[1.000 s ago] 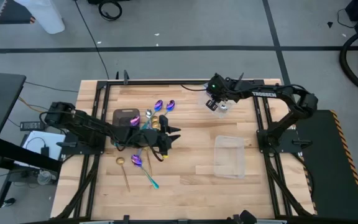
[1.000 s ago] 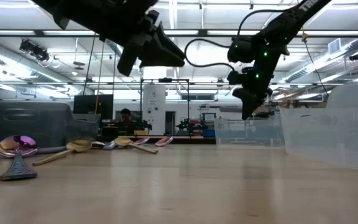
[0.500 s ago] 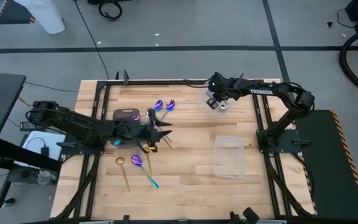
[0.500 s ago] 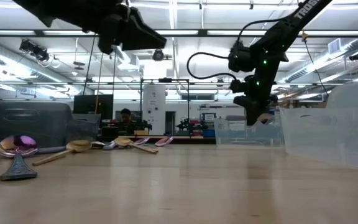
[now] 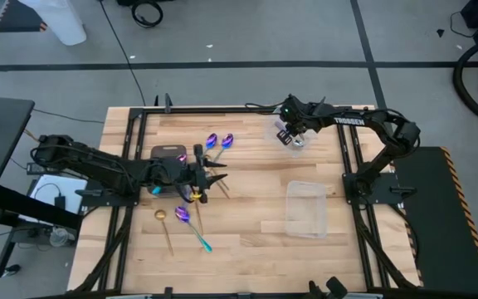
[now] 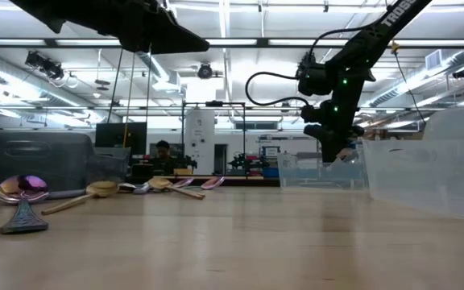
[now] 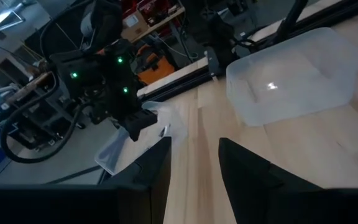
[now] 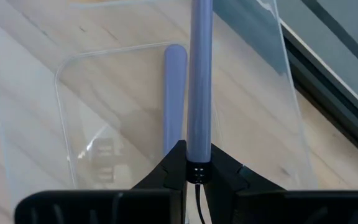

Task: Sort silverware by color (type)
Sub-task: Put the purple spoon into the top transparent bin, then put the blue spoon into the black bin

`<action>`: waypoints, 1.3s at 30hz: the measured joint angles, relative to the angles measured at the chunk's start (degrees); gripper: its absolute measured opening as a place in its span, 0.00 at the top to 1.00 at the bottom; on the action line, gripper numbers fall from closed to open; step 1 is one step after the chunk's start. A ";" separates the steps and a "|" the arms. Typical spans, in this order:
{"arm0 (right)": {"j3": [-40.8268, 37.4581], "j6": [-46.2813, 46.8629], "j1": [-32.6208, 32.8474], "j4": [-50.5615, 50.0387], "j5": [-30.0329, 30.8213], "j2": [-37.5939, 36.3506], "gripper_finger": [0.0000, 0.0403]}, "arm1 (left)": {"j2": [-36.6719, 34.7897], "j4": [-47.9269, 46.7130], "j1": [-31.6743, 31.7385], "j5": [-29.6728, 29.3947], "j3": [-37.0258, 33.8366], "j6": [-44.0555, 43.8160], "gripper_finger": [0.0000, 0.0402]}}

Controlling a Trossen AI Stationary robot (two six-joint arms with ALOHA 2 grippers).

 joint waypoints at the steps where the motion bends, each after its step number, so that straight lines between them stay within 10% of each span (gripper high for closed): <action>1: 0.00 0.34 0.02 -0.04 -0.02 0.00 0.89 | 0.00 0.09 0.00 -0.02 0.00 -0.01 0.65; 39: 9.90 3.97 5.35 -11.37 -1.10 -6.82 0.62 | 0.07 -1.35 0.37 -3.52 0.01 -4.07 0.65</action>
